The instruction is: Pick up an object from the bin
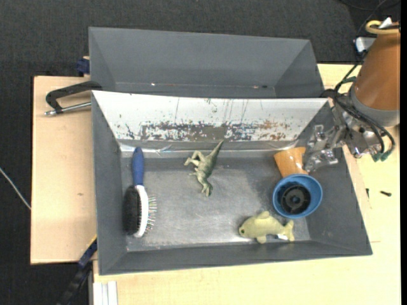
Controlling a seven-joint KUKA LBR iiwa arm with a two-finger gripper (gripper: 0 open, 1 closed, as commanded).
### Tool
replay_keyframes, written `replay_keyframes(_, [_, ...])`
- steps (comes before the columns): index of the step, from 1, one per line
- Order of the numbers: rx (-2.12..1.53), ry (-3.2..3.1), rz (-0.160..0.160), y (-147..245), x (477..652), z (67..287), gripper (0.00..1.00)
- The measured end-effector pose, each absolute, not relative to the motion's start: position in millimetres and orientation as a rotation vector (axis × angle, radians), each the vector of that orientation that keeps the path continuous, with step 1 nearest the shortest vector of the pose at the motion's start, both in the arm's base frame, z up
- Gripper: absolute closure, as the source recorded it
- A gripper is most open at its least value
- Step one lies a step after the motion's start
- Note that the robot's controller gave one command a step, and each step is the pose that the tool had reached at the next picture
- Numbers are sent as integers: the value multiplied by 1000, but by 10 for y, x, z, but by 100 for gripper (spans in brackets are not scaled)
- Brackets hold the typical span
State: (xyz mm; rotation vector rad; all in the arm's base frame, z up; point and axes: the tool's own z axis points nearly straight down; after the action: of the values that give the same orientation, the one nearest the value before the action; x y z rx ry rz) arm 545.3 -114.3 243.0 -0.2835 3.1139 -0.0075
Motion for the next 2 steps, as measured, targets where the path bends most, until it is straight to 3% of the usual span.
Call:
replay_keyframes(1, [-289,3122,0,-1122,5444,2378,0])
replay_keyframes(2, [-619,3082,5,-1137,5204,751,0])
